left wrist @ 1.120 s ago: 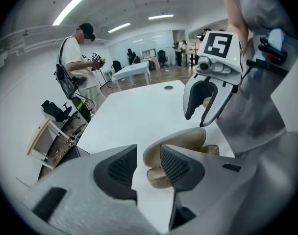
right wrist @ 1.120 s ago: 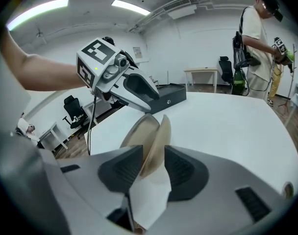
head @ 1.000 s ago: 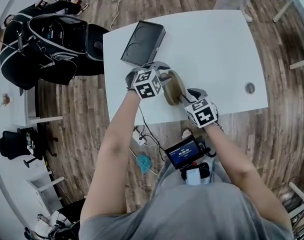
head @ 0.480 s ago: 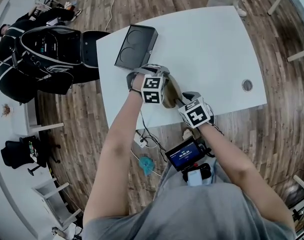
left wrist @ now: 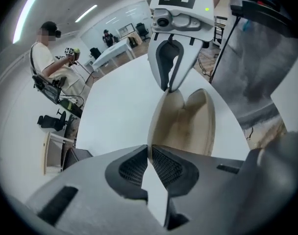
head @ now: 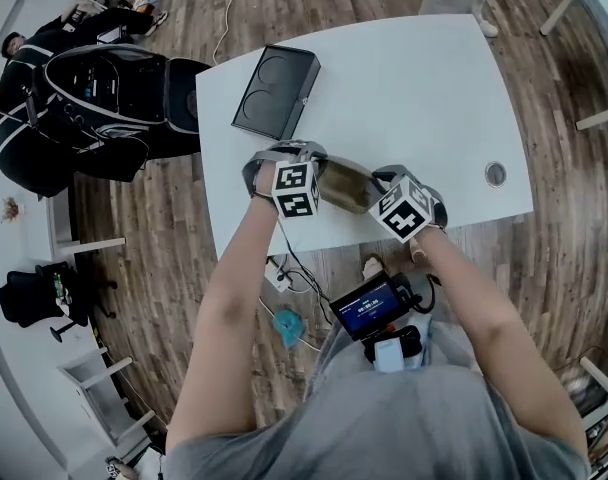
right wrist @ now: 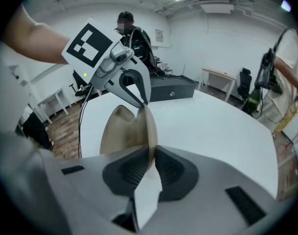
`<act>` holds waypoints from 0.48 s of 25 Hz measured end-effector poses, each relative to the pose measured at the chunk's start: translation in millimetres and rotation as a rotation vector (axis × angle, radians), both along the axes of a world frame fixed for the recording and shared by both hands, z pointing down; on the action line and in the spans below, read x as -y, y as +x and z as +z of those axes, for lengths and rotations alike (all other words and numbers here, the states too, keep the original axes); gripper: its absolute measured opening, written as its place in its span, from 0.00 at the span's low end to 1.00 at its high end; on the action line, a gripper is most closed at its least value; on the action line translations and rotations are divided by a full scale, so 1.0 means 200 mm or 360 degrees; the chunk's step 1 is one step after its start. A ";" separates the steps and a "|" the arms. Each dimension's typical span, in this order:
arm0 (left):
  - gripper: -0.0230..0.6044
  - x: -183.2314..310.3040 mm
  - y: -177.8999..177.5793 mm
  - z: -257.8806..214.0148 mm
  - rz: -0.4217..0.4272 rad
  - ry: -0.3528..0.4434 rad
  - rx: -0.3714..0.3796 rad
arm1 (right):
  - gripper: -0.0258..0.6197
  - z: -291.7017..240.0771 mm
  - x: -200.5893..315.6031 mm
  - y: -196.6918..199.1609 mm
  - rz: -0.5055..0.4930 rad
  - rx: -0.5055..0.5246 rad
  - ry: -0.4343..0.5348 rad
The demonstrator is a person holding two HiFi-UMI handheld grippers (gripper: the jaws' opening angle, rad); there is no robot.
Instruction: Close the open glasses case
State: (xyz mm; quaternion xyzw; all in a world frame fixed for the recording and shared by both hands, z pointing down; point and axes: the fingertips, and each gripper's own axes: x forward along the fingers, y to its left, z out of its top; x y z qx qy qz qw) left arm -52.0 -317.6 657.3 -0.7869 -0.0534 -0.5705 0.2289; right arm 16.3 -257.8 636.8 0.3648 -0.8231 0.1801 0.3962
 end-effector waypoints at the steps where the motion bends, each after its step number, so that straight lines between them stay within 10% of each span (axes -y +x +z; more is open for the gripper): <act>1: 0.11 -0.02 -0.01 -0.01 -0.0061 -0.0012 -0.0031 | 0.13 0.00 0.02 0.02 -0.0076 -0.0039 0.0035; 12: 0.11 -0.24 -0.09 -0.01 -0.0610 0.0005 -0.0340 | 0.12 0.03 0.07 0.01 -0.0698 -0.0318 0.0334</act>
